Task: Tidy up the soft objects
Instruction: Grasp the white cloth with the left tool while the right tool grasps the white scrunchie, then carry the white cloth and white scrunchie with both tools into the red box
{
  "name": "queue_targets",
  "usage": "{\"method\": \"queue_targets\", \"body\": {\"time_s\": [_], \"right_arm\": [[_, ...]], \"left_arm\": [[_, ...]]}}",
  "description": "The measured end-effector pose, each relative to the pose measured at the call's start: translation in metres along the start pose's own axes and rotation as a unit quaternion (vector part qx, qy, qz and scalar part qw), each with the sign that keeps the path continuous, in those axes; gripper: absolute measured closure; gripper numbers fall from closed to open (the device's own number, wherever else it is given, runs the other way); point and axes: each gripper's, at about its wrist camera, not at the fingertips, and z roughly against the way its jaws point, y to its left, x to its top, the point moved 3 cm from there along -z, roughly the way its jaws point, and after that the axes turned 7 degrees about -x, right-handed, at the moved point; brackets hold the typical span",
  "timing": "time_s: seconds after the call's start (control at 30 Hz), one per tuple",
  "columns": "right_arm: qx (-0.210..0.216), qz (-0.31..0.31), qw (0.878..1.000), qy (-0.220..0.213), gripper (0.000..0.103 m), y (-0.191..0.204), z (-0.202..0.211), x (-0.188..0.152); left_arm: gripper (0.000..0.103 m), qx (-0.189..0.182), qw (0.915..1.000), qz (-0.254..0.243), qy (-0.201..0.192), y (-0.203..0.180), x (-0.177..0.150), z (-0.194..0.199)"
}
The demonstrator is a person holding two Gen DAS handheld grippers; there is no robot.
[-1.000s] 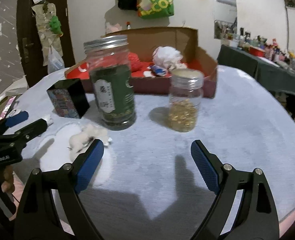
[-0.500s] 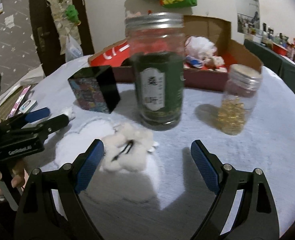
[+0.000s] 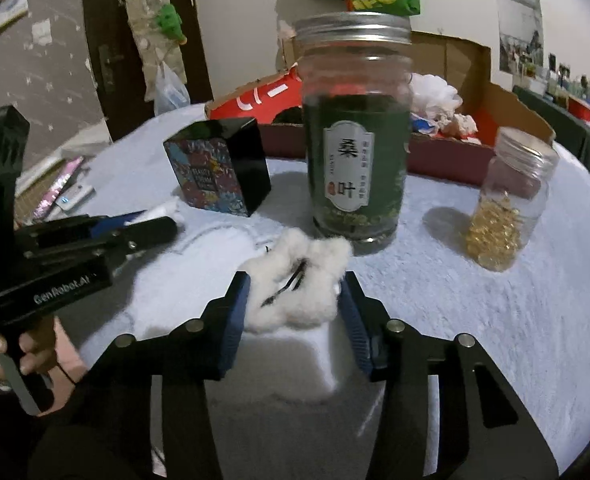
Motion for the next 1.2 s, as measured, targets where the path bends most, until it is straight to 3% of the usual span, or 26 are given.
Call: {"method": "queue_targets", "body": {"time_s": [0.2, 0.53, 1.2], "right_arm": [[-0.011, -0.013, 1.0, -0.021, 0.06, -0.021, 0.023, 0.0], [-0.024, -0.033, 0.999, -0.033, 0.06, -0.048, 0.043, -0.004], [-0.028, -0.035, 0.999, -0.027, 0.06, -0.057, 0.043, -0.01]], "left_arm": [[0.08, -0.032, 0.9993, -0.021, -0.003, -0.032, 0.005, -0.003], [0.08, -0.055, 0.9976, -0.042, 0.005, -0.066, 0.006, -0.018], [0.08, -0.042, 0.9985, -0.034, 0.003, -0.056, 0.007, -0.019]]}}
